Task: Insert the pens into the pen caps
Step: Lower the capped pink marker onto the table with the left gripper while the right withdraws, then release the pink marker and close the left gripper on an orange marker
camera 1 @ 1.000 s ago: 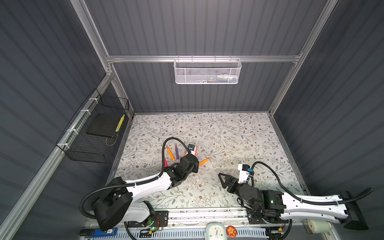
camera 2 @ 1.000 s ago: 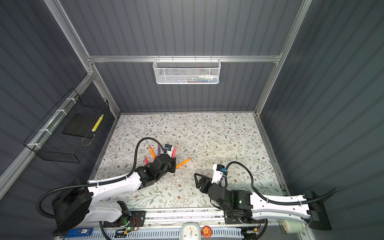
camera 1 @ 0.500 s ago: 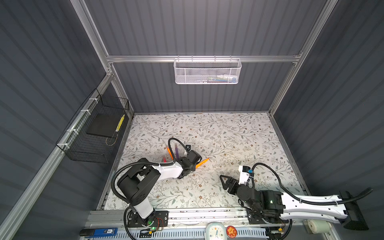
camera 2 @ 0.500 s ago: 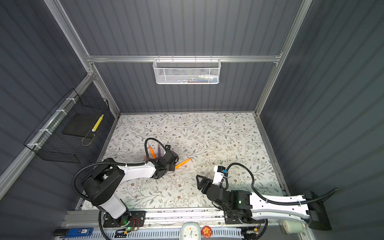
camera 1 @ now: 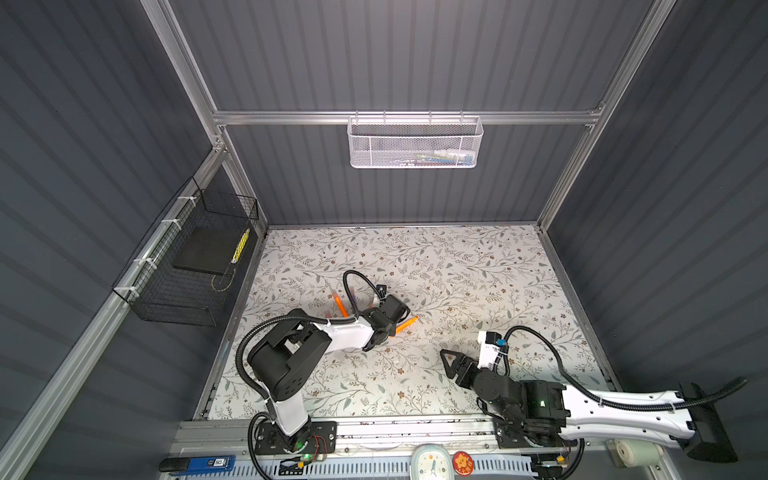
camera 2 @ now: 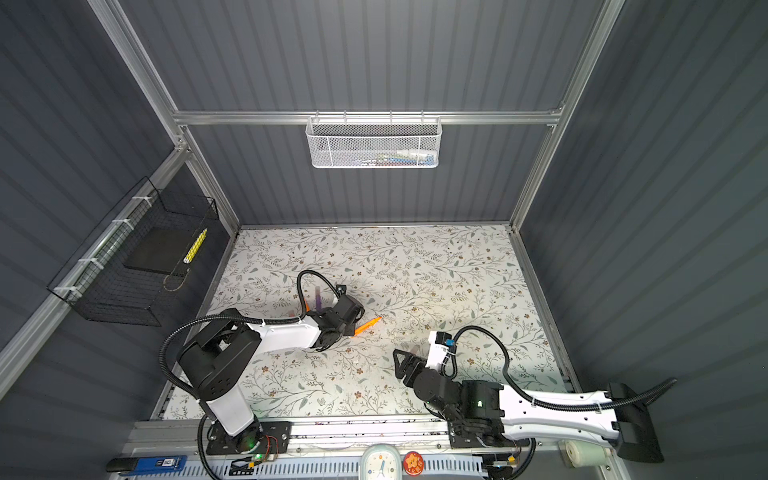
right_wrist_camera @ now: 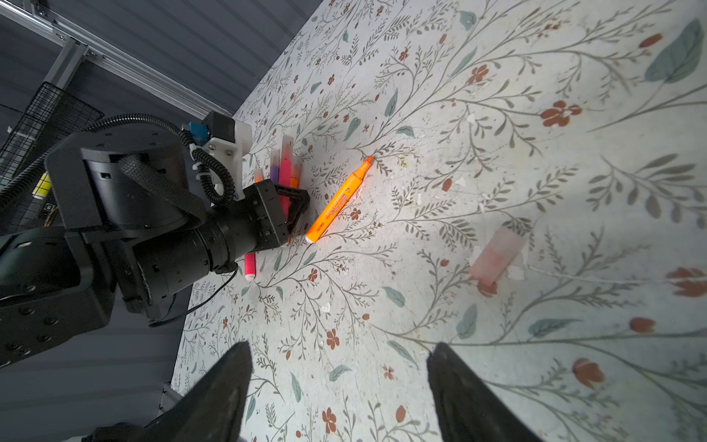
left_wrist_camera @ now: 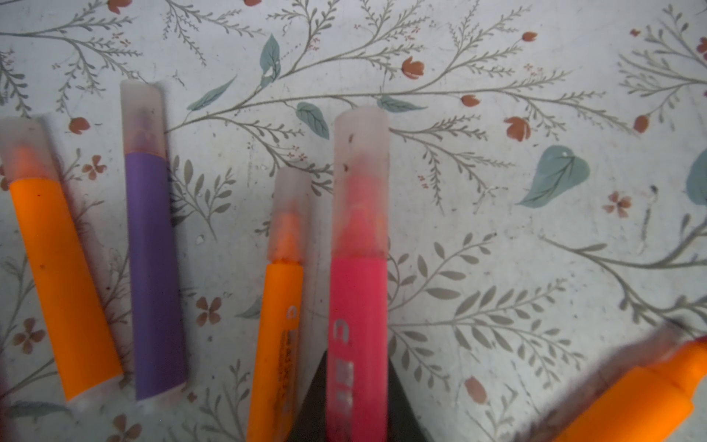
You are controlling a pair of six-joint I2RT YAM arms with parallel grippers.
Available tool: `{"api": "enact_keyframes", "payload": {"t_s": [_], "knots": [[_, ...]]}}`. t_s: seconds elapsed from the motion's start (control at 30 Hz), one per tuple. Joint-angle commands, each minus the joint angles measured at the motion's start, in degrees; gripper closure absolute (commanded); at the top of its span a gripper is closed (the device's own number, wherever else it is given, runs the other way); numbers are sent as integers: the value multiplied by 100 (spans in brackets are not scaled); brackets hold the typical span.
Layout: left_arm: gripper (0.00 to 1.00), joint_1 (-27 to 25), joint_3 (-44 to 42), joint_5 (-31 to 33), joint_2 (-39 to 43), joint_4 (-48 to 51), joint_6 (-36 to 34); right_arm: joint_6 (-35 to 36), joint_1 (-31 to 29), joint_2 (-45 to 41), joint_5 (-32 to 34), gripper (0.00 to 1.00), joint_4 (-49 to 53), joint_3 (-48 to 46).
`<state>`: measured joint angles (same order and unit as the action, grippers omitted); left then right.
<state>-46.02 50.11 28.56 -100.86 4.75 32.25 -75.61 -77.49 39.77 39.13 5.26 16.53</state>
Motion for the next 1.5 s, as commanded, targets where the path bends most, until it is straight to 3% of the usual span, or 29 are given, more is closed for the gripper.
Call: {"api": "enact_keyframes", "payload": {"t_s": [0.0,0.13,0.4,0.5,0.7,1.03,1.3,1.47], "knots": [[76,40,64,32,-144,476,-34,29,31,-42,82,25,107,-71],[67,43,209,180,-40,684,-116,3,33,-48,59,24,107,-89],[59,40,336,134,376,726,-494,11,41,-57,76,24,105,-98],[50,41,177,-112,666,467,-768,29,50,-66,73,23,102,-98],[45,32,-479,-1333,1272,-455,-1151,39,74,-2,70,23,48,-115],[45,-81,-477,-2193,769,-759,-1389,78,111,154,-31,22,-81,-89],[46,-202,-482,-2032,421,-600,-1336,99,115,154,-42,22,-56,-79],[53,-349,-609,-1954,479,-520,-1285,108,120,163,-40,22,-52,-71]]}}
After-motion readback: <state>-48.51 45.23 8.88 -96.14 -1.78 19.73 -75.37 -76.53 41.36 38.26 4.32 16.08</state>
